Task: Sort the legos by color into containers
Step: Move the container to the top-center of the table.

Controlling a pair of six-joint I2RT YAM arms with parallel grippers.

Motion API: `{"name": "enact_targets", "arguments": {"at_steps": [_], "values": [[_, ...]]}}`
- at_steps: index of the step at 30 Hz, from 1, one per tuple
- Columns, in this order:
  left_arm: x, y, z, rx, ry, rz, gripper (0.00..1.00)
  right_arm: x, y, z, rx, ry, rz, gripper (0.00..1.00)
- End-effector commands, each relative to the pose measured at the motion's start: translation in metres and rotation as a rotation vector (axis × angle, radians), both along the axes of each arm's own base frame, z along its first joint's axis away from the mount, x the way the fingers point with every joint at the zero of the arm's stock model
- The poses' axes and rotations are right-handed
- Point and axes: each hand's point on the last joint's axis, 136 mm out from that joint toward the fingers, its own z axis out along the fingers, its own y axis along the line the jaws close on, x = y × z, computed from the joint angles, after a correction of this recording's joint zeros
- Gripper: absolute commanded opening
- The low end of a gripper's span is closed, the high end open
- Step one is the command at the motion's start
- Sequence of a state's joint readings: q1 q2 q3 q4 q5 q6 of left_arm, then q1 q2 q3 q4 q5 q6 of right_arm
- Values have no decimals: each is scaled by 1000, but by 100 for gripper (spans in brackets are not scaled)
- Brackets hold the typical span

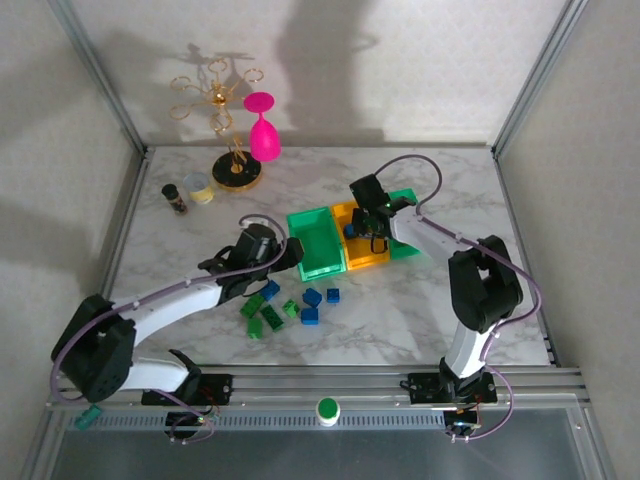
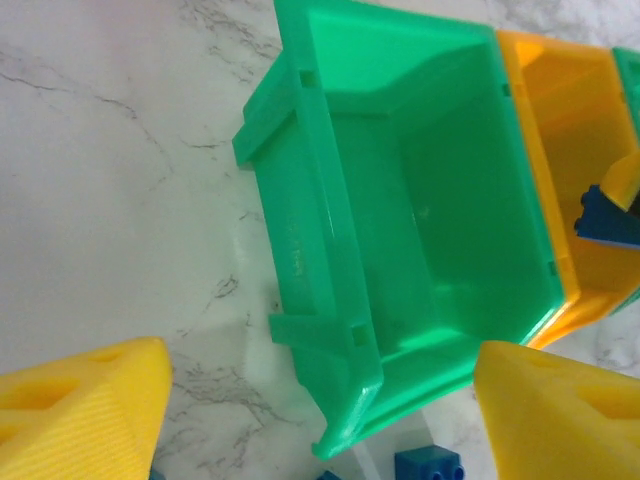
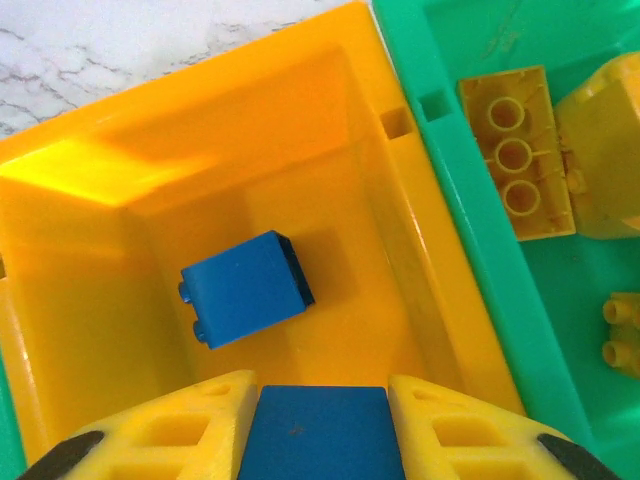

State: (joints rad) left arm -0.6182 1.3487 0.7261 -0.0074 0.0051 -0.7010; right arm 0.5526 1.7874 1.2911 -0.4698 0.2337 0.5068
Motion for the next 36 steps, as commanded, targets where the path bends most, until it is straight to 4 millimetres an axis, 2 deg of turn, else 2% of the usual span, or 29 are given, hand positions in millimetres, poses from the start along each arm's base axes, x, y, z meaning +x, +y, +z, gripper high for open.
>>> {"name": "enact_targets", "arguments": {"at_steps": [1, 11, 20, 27, 32, 36], "values": [[15, -18, 9, -24, -35, -34, 74, 12, 4, 1, -4, -18, 23, 26], [33, -41, -9, -3, -29, -79, 54, 20, 8, -18, -8, 8, 33, 27], [55, -52, -7, 10, -64, -69, 43, 28, 7, -16, -3, -3, 30, 41], [77, -60, -7, 54, -83, -67, 38, 40, 0, 3, -1, -33, 15, 49], [101, -61, -8, 94, -94, -54, 37, 50, -10, 31, 11, -86, -16, 53], [118, -65, -4, 102, -111, -58, 37, 49, -11, 49, 24, -111, -10, 55]]}}
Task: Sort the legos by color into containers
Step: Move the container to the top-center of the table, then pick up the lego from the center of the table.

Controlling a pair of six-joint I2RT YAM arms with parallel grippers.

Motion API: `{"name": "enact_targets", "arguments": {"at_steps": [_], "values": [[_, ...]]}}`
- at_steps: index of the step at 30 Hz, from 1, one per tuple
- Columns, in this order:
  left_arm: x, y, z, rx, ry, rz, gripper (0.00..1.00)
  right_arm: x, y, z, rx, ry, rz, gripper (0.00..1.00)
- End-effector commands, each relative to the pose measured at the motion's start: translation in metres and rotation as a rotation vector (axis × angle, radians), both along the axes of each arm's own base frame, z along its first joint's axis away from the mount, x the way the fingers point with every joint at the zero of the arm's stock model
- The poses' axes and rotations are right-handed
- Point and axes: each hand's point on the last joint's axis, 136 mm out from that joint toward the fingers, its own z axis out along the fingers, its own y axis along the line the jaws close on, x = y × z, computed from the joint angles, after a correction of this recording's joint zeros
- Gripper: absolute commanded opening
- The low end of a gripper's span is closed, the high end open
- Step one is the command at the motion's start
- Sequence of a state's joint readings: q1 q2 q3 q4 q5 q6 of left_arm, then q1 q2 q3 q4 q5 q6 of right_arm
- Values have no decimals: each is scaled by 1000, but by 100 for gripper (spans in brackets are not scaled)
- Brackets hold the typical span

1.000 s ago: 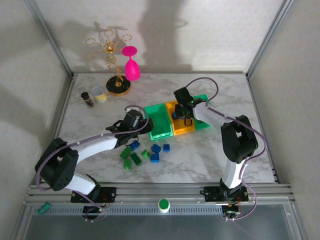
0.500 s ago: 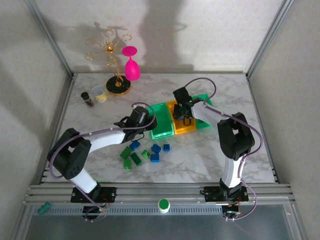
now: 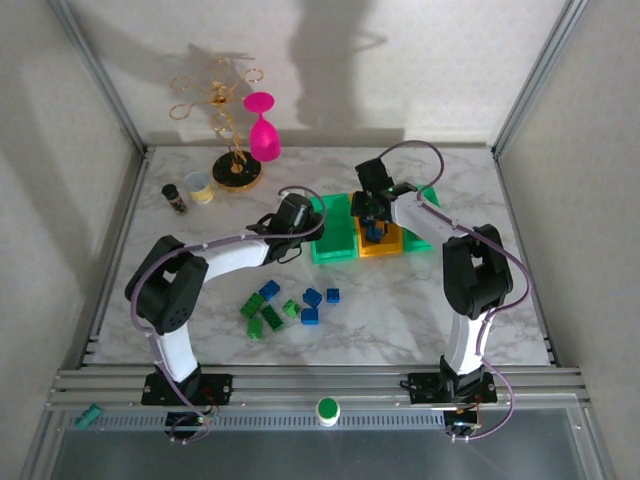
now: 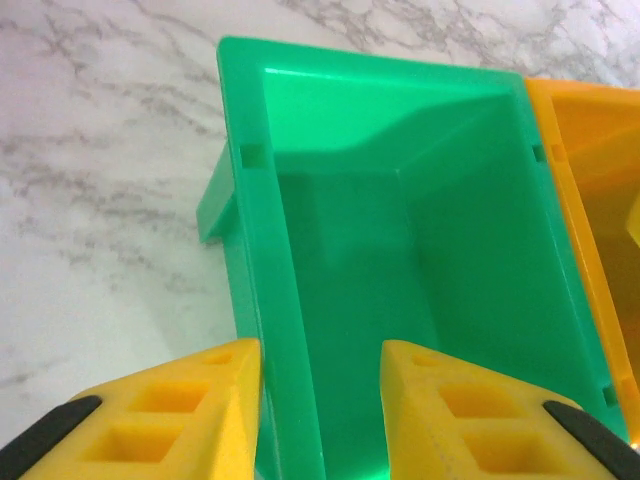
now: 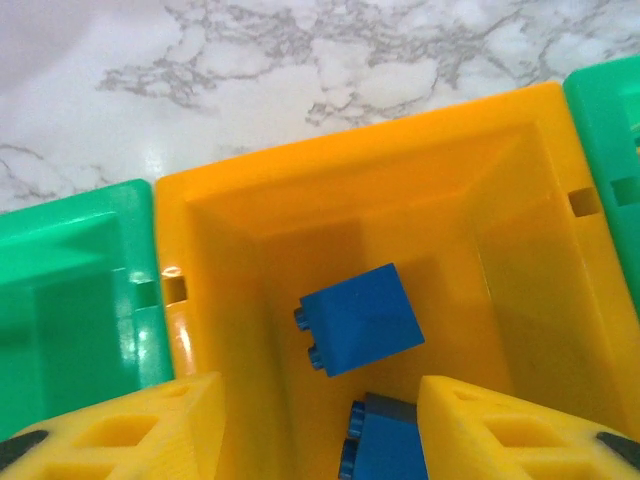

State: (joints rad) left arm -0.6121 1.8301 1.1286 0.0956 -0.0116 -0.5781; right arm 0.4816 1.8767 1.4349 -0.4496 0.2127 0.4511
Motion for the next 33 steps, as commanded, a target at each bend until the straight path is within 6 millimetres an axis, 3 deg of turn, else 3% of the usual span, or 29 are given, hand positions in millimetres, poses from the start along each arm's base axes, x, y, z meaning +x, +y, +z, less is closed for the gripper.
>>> {"name": "enact_targets", "arguments": {"at_steps": [1, 3, 5, 9, 17, 28, 33], "values": [[19, -2, 14, 26, -53, -3, 37, -1, -4, 36, 11, -52, 7, 56], [26, 1, 16, 39, -58, 8, 41, -8, -2, 42, 29, -52, 18, 57], [29, 4, 17, 35, -55, 16, 52, -18, 2, 49, 38, -57, 33, 58], [25, 9, 24, 14, -57, 15, 60, -44, 11, 53, 44, -41, 58, 60], [2, 34, 49, 31, -64, 47, 78, -118, 45, 51, 36, 2, 139, 65], [-66, 83, 76, 11, -103, 87, 99, -201, 91, 10, 36, 98, 231, 70], [-92, 101, 84, 11, -108, 85, 100, -231, 100, -19, 8, 158, 237, 72]]}}
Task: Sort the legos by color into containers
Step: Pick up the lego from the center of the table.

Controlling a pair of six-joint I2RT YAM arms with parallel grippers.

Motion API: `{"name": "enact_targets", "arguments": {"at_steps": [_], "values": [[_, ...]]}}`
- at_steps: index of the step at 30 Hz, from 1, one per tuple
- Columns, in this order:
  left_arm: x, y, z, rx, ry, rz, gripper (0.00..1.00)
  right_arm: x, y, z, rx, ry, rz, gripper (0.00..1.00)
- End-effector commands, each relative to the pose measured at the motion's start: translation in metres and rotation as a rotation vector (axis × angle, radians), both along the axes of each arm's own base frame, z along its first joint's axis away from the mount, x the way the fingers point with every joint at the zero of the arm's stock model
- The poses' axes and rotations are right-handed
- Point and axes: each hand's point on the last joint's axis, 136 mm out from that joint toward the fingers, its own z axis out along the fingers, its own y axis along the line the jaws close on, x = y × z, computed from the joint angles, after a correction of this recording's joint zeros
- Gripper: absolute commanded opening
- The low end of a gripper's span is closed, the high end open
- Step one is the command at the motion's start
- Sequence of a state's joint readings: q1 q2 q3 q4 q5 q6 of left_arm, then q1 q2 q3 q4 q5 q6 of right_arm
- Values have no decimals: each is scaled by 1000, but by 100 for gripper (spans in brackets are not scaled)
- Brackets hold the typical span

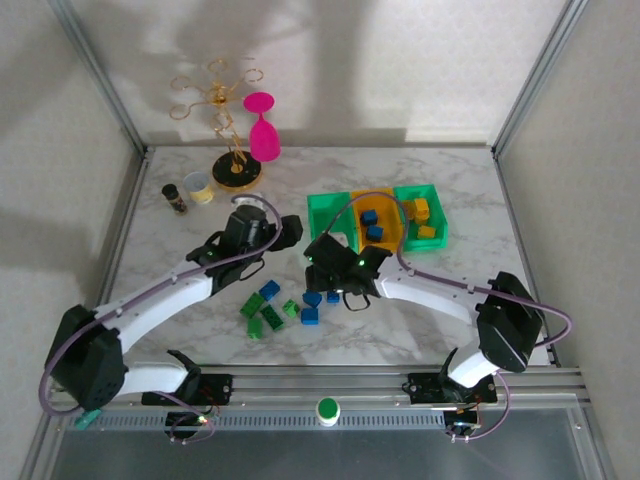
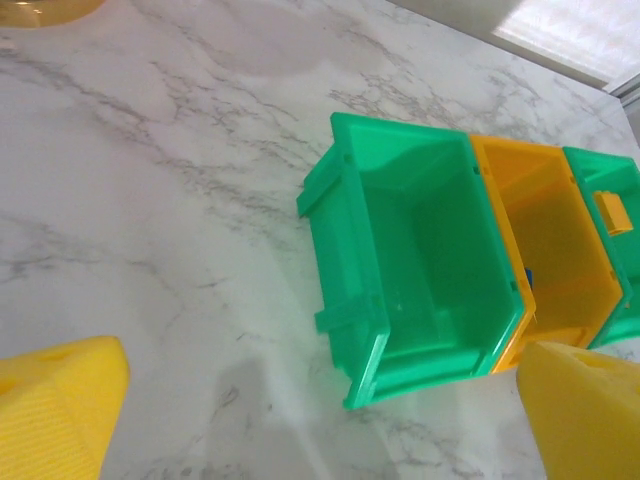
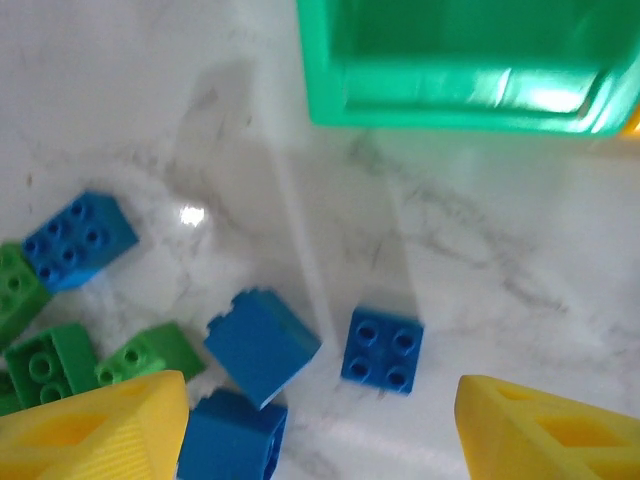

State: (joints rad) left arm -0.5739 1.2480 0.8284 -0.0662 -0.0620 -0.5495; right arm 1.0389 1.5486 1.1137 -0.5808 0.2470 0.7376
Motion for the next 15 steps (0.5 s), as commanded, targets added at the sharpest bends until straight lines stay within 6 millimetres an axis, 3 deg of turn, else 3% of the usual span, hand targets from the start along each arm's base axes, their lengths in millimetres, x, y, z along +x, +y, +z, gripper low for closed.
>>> {"name": "enact_targets", "arguments": {"at_steps": [1, 9, 15], "values": [[-17, 19, -2, 29, 17, 29, 100, -13, -2, -24, -40, 41, -49, 73], [-37, 35, -3, 16, 25, 54, 100, -27, -20, -59, -123, 96, -111, 75], [-40, 35, -9, 6, 37, 55, 100, -29, -32, -70, -164, 111, -122, 67]]}}
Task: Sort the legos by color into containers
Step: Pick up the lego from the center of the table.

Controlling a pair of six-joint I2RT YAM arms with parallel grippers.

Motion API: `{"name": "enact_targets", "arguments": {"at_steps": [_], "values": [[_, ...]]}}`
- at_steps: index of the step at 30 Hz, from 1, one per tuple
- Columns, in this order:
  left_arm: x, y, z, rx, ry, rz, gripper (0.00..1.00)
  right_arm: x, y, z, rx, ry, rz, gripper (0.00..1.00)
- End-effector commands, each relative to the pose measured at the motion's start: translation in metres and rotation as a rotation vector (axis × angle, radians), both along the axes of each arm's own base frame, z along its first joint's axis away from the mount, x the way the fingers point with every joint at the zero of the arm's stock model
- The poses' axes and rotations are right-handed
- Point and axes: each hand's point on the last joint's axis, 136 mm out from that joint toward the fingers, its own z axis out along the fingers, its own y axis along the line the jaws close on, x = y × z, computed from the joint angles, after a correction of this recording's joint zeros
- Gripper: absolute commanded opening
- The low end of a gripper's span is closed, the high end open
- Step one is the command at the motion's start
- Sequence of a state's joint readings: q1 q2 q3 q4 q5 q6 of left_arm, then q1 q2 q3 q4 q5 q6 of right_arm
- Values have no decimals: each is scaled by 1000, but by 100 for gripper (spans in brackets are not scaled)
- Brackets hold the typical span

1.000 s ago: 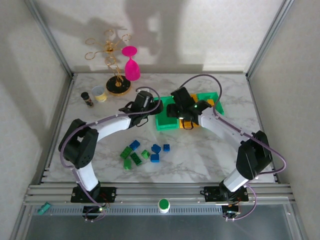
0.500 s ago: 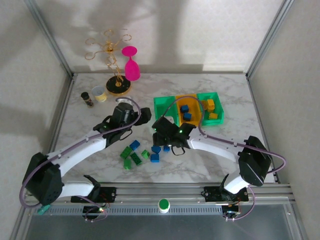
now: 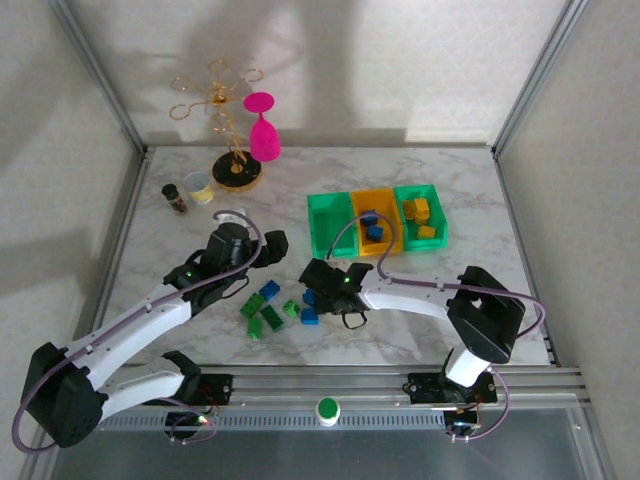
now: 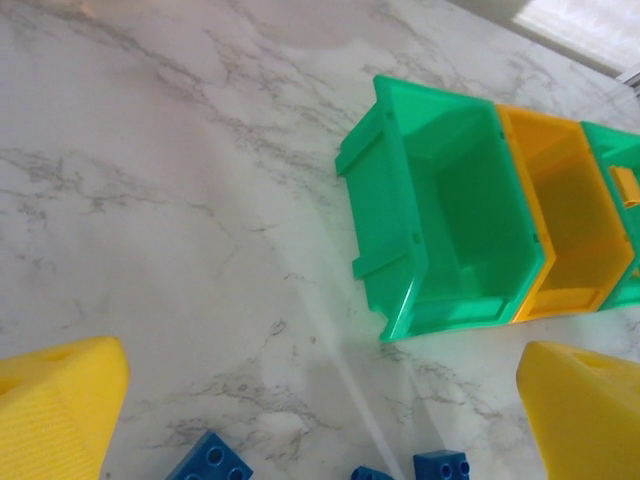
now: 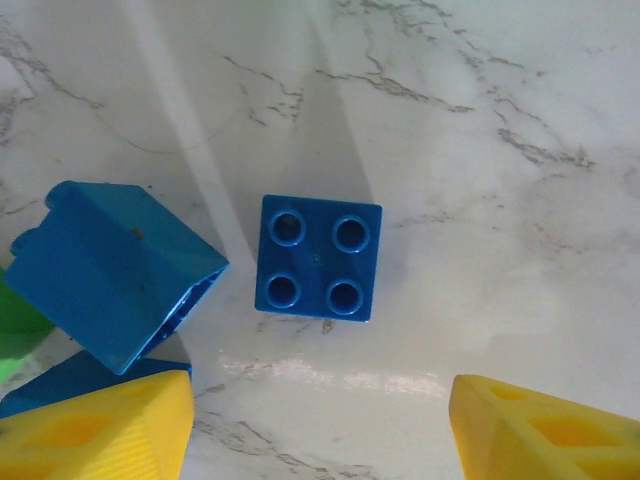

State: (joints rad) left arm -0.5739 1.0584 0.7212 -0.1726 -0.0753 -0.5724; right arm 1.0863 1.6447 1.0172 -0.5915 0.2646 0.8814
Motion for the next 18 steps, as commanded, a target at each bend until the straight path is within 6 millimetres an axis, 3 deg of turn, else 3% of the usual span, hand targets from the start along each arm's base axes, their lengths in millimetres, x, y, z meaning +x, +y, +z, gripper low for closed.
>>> {"name": "enact_targets", "arguments": {"at_steps": [1, 7, 18], "values": [[-2, 8, -5, 7, 16, 32, 100, -2, -13, -9, -32, 3, -33, 67], [-2, 9, -5, 1, 14, 39, 100, 11, -12, -13, -27, -6, -39, 63], [-3, 13, 0, 9, 2, 54, 100, 39, 10, -19, 5, -26, -21, 54]]}}
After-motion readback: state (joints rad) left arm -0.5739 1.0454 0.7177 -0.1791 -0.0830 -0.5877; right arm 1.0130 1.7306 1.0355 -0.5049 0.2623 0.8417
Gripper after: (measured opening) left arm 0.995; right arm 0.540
